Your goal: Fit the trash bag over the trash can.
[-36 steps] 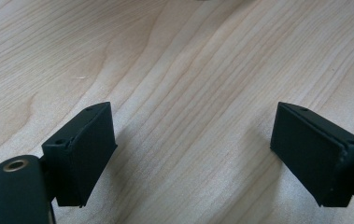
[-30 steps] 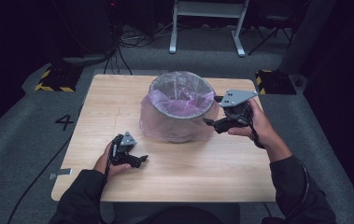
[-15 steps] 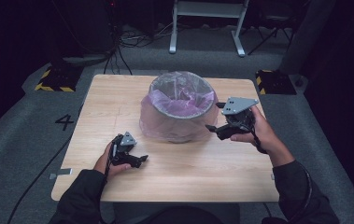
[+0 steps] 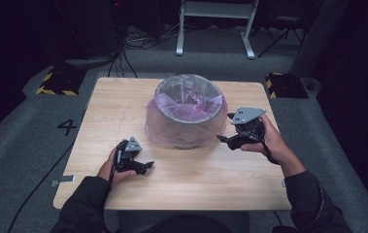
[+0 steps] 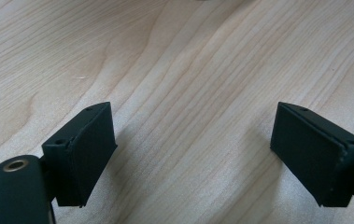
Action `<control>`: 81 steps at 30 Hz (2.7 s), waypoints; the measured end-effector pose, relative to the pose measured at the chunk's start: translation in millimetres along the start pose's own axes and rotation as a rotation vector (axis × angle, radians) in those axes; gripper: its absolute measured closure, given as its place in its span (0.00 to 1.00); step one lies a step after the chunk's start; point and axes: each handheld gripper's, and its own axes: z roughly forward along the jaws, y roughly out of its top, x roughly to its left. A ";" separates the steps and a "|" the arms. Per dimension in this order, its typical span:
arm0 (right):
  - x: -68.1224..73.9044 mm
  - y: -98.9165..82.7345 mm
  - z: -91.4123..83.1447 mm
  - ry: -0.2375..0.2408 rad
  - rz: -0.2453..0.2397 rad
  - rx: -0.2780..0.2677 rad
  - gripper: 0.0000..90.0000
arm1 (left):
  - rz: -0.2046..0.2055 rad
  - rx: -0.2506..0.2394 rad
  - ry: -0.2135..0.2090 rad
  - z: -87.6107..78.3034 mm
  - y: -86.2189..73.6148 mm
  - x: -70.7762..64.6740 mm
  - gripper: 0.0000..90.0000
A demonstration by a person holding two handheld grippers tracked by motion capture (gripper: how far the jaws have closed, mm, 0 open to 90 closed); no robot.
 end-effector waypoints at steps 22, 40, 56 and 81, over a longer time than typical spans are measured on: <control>-0.7 -38.5 17.9 0.030 0.045 0.079 0.19 | 0.001 0.000 0.000 0.0 0.0 0.0 0.15; 3.1 -73.3 29.8 0.017 0.084 0.154 0.19 | 0.001 0.000 0.000 0.0 0.0 0.0 0.15; 4.8 -106.4 32.5 0.011 0.160 0.153 0.19 | -0.002 0.001 0.001 0.0 -0.1 -0.1 0.15; 0.7 -150.3 25.8 -0.005 0.320 0.136 0.19 | -0.001 0.001 0.001 -0.1 0.0 -0.1 0.15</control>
